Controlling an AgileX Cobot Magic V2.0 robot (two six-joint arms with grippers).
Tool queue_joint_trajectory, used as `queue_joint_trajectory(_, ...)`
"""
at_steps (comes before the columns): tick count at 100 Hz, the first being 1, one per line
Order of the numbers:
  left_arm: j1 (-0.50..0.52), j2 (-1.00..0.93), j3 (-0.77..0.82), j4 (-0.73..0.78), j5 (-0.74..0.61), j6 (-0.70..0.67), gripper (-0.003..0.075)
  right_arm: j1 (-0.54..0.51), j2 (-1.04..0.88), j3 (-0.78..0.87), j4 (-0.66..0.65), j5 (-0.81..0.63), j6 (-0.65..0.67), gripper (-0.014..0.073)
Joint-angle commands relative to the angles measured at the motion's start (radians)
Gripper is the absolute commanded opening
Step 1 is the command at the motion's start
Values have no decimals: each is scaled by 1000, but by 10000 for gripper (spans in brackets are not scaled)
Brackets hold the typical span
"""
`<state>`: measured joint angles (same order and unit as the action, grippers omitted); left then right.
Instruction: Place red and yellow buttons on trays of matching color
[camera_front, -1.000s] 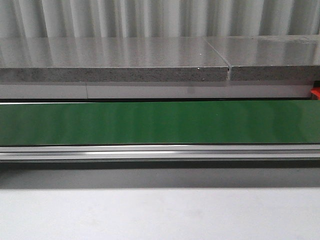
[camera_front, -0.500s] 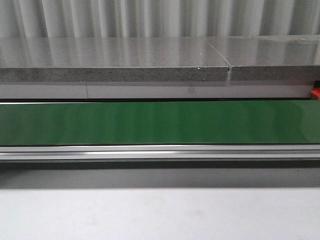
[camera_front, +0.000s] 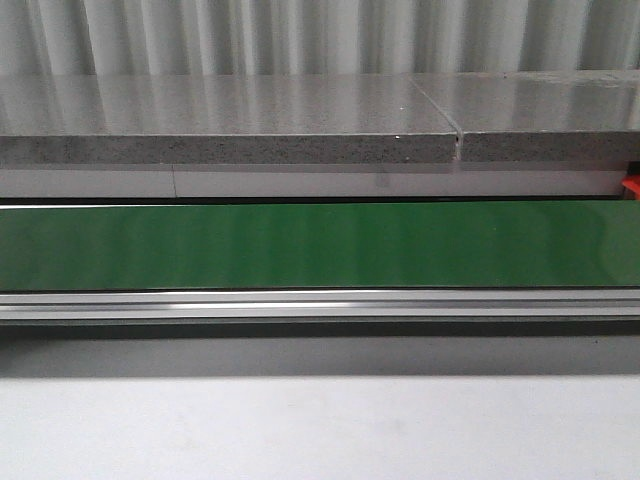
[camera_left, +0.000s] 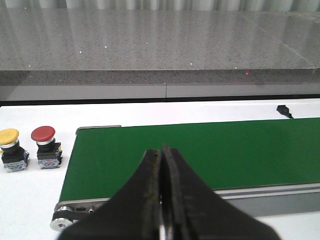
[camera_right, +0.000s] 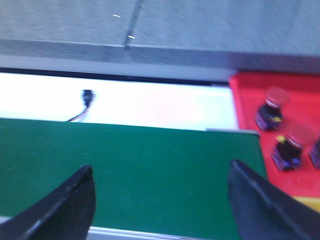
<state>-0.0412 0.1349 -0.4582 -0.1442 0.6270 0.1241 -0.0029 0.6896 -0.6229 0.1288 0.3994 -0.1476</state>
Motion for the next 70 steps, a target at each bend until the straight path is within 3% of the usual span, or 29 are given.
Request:
queue_joint_trajectory(1,-8,13,-24,-15,-72,-1,-21,54,-30,-22,4,-47,-58,478)
queue_joint_trajectory(39,-8,13,-24,-15,-72,-1,-21,100,-59,-22,4,6,-70,-63)
queue_joint_trajectory(70,-8,13,-24,-15,-72,-1,-21,100,-59,-22,5,4,-70,-68)
